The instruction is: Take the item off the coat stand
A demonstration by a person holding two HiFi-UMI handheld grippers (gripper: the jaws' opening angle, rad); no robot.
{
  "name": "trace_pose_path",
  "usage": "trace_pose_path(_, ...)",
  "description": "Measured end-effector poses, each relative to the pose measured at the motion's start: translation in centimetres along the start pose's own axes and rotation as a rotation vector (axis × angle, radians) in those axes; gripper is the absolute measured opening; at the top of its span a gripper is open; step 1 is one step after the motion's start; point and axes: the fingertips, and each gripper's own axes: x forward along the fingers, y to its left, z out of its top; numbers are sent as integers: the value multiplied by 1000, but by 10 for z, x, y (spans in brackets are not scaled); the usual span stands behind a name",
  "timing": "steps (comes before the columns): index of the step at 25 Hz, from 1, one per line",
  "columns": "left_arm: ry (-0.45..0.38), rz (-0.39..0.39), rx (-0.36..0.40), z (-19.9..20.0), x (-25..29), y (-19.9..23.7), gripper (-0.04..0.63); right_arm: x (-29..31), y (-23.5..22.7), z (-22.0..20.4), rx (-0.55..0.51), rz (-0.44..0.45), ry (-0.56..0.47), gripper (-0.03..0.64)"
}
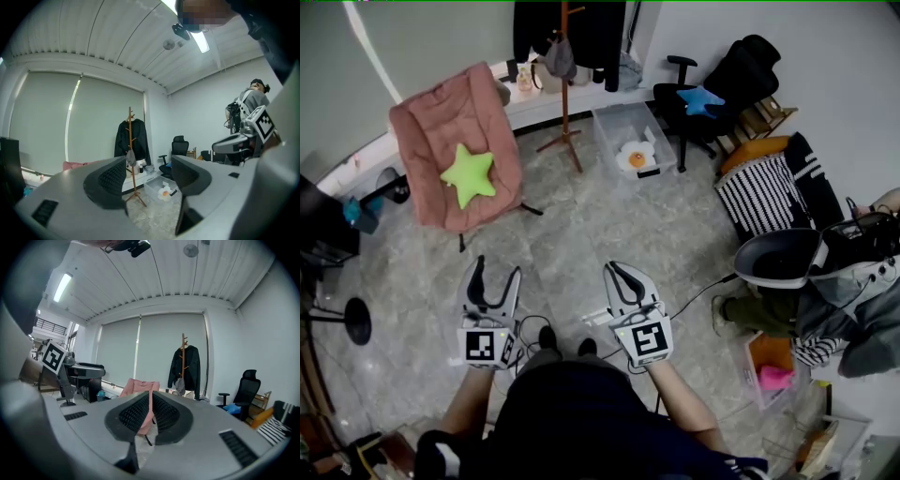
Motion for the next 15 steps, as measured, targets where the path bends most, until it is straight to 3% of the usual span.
trace_pose_path(15,-7,58,-19,-8,25,-5,296,-16,-18,-10,-20,56,-12,37)
